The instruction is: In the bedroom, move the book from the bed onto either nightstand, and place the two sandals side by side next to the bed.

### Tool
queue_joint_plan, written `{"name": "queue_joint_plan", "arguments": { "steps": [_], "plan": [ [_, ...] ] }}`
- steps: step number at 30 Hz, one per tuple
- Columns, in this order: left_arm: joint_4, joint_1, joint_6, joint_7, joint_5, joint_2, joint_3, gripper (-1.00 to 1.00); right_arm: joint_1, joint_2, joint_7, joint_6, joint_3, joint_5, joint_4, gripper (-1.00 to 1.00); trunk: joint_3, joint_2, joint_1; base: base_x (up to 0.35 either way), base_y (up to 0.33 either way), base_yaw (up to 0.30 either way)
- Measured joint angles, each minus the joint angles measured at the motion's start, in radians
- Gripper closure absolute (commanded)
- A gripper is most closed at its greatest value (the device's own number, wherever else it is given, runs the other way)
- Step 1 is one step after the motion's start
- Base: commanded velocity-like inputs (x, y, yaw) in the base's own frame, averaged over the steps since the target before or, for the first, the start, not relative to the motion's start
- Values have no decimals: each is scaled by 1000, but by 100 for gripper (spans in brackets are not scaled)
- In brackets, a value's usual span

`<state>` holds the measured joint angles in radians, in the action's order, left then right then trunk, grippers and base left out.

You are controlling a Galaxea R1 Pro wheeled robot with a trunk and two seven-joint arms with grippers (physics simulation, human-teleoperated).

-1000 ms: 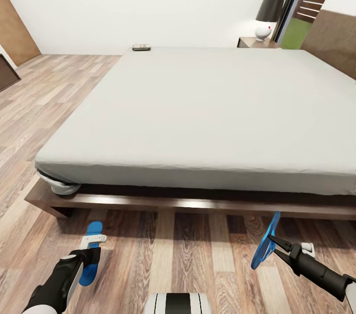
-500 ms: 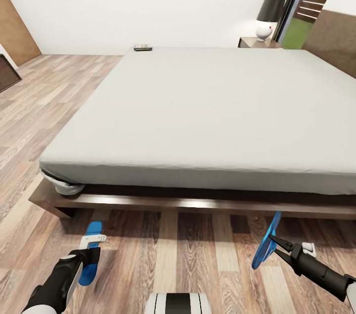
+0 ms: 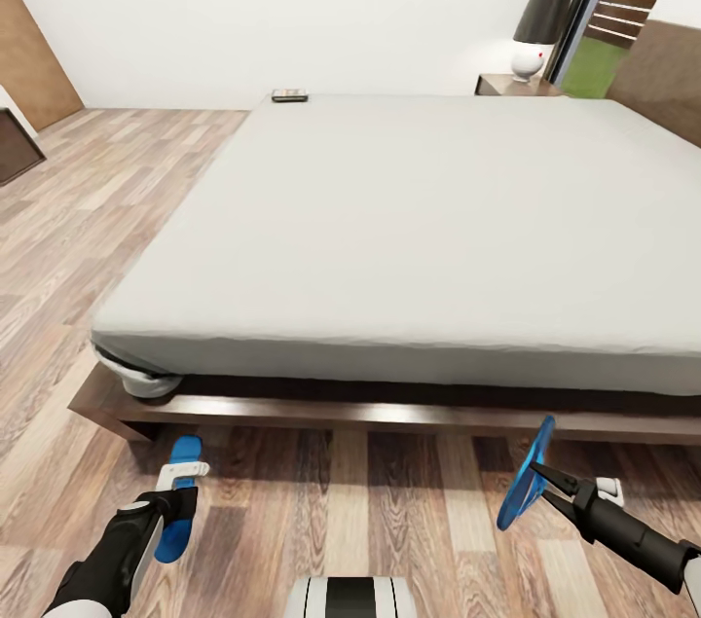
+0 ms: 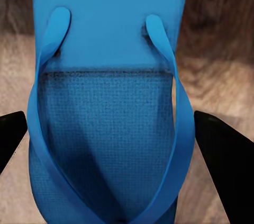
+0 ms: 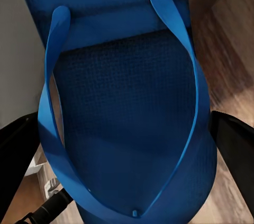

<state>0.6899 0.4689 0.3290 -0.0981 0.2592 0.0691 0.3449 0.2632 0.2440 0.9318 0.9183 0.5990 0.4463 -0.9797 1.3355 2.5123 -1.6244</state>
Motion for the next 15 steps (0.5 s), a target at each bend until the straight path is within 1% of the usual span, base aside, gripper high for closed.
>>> {"name": "queue_joint_plan", "arguments": {
  "steps": [4,7,9,10,11,13,15],
  "plan": [
    [-1,0,-2,0,-1,-1,-1,100,-1,-6,-2,-6,-4,-7,10,100,0,0,0,9,16,0],
    [0,0,-2,0,0,-3,-1,100,-2,-8,-1,-24,-4,-17,83,100,0,0,0,1,3,0],
    [0,0,-2,0,0,-4,-2,100,-3,-4,-1,-42,-5,-20,161,100,0,0,0,0,1,0],
    [0,0,-2,0,0,-4,-2,100,-3,-2,0,-65,-4,-21,204,100,0,0,0,0,0,0],
    [0,0,-2,0,-1,-4,-2,100,-3,-1,0,-120,-4,-23,260,100,0,0,0,0,0,0],
    [0,0,-2,-1,-2,-6,-3,100,-3,0,3,-194,-3,-19,316,100,0,0,0,0,0,0],
    [0,0,-1,-1,-1,-7,-3,100,-3,0,3,-219,-2,-16,333,100,0,0,0,0,0,0]
  ]
}}
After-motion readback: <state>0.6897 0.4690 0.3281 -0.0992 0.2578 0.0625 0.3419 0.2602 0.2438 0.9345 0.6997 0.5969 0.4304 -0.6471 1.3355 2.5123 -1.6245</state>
